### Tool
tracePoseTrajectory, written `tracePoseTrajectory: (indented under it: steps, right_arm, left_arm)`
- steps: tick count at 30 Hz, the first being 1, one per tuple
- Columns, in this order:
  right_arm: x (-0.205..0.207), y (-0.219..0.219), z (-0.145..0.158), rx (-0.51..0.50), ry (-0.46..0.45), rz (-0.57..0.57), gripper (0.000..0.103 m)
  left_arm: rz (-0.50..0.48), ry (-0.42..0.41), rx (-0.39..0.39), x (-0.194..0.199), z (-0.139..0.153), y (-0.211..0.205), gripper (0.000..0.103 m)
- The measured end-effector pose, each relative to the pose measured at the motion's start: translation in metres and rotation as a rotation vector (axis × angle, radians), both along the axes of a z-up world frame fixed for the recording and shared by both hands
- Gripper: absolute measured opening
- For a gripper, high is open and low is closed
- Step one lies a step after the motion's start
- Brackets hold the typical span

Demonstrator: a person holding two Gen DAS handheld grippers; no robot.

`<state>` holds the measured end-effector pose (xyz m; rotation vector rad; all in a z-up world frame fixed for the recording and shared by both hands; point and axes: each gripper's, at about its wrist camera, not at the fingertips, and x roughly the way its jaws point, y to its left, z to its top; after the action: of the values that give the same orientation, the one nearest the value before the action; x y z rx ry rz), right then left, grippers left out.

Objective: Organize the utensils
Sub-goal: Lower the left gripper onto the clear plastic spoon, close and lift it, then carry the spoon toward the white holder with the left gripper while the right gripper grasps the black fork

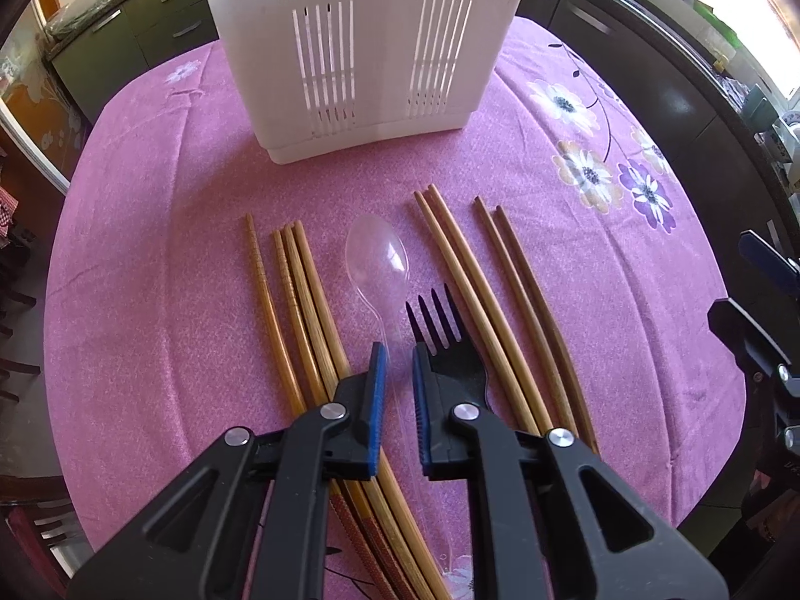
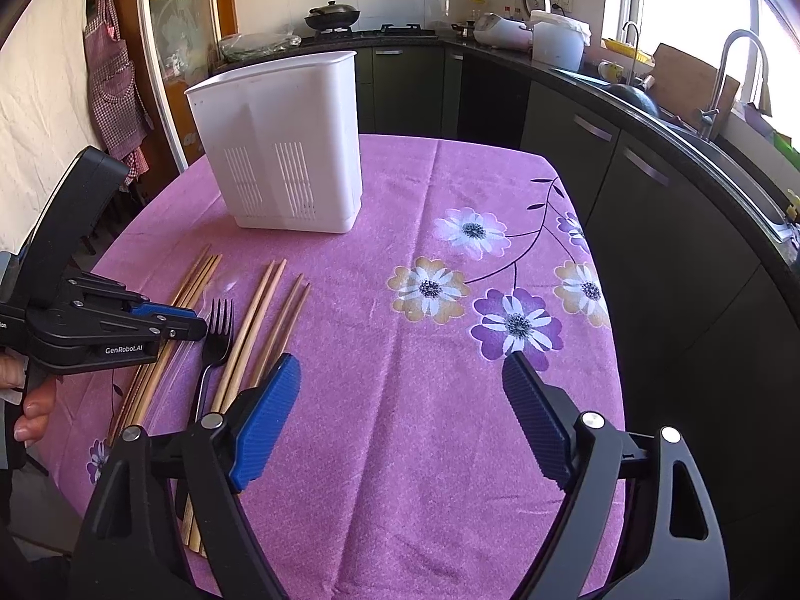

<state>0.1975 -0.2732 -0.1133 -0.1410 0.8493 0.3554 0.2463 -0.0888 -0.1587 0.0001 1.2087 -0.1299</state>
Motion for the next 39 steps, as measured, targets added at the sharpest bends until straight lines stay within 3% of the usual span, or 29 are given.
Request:
tracePoseTrajectory:
  steps: [5, 13, 24, 33, 39]
  right_arm:
    - [-0.003, 0.008, 0.004, 0.000, 0.000, 0.028, 0.074]
    - [-0.006, 0.059, -0.007, -0.023, 0.062, 0.153, 0.062]
    - [-0.017, 0.118, -0.035, -0.092, 0.120, 0.256, 0.029]
    - [-0.016, 0.132, -0.041, -0.106, 0.146, 0.263, 0.028]
    - [-0.017, 0.123, -0.041, -0.038, 0.169, 0.251, 0.028]
  left_arm:
    - [-0.001, -0.105, -0.010, -0.015, 0.028, 0.002, 0.010]
    - [0.016, -0.237, -0.026, -0.036, 0.068, 0.010, 0.009]
    - [0.004, -0.336, -0.042, -0.057, 0.091, 0.022, 0.004]
    - [0.000, -0.348, -0.051, -0.057, 0.087, 0.026, 0.004]
    - [-0.009, -0.362, -0.065, -0.058, 0.087, 0.028, 0.004]
